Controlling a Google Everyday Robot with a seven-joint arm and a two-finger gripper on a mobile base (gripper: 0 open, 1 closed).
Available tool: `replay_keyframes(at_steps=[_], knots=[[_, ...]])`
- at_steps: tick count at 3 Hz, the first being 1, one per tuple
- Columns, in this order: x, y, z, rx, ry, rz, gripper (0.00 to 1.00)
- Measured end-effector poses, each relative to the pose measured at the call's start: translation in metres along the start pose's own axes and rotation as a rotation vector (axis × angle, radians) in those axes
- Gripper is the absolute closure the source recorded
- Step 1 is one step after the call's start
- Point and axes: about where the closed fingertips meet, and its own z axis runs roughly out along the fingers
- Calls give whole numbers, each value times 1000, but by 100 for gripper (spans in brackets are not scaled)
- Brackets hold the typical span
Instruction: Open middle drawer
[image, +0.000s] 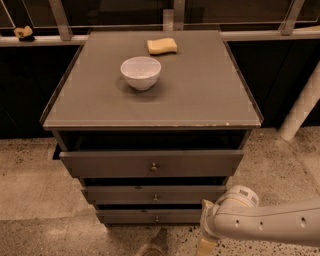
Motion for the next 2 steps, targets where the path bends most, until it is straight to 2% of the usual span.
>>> replay_keyframes(at_steps=[1, 2], knots=[[-17, -2, 34, -17, -16, -68, 0], [-30, -15, 58, 7, -14, -78, 0]])
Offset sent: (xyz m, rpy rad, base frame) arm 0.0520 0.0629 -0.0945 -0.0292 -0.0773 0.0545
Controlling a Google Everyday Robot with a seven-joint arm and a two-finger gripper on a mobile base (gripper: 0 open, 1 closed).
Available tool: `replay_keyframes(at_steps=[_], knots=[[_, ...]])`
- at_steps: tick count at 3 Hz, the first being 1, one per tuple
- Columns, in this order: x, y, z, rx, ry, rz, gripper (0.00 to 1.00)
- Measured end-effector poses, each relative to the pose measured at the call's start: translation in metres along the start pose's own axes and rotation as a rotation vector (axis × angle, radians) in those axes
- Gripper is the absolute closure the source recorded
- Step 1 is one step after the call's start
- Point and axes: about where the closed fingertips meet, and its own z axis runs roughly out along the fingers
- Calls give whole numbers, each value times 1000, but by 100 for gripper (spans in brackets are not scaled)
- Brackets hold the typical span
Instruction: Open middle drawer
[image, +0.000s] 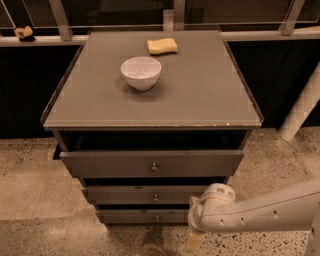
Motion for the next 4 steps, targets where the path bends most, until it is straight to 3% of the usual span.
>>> replay_keyframes(at_steps=[1, 3, 4], knots=[[-6, -28, 18, 91, 51, 55, 0], [-6, -29, 11, 110, 33, 41, 0], [-10, -39, -6, 172, -3, 18, 0]])
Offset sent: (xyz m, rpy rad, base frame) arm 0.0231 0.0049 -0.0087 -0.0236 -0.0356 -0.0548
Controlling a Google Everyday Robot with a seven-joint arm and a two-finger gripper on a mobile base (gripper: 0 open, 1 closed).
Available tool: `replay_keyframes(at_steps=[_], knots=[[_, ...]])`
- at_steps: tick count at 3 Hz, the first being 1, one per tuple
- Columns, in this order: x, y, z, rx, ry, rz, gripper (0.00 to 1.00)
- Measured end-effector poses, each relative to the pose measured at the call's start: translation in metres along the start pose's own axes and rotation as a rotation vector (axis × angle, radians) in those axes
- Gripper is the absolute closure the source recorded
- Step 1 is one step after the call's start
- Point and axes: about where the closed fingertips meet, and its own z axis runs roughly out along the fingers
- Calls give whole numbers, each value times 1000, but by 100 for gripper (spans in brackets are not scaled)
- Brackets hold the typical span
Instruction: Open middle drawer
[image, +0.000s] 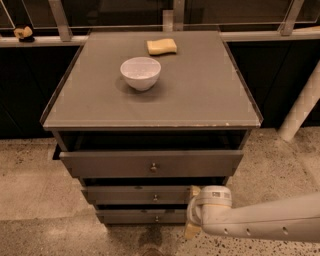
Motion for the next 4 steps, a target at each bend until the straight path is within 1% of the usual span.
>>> replay_keyframes(at_steps=[1, 2, 3, 4], knots=[[-5, -11, 1, 24, -9, -23, 0], [-13, -18, 32, -20, -29, -32, 0], [-11, -16, 71, -102, -36, -14, 0], [-11, -16, 71, -102, -36, -14, 0]])
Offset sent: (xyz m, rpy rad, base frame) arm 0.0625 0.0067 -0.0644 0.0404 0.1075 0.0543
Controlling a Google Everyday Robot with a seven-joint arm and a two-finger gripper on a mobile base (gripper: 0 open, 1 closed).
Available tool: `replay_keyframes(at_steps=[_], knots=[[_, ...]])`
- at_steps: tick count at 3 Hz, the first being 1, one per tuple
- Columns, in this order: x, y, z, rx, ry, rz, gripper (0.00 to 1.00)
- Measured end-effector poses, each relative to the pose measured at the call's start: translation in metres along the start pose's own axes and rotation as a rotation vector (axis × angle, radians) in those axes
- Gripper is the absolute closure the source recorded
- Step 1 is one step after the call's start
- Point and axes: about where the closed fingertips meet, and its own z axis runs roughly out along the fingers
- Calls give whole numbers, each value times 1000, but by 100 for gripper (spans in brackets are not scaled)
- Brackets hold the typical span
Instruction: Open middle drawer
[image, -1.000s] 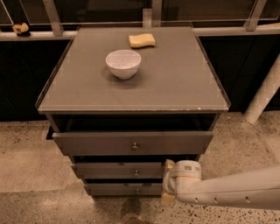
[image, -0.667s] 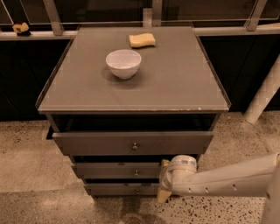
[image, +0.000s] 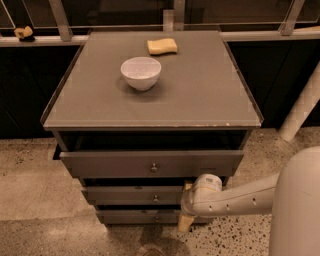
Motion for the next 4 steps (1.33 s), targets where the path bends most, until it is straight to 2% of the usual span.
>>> replay_keyframes(at_steps=[1, 4], knots=[[0, 0, 0, 0, 0, 0, 17], [0, 0, 0, 0, 0, 0, 86]])
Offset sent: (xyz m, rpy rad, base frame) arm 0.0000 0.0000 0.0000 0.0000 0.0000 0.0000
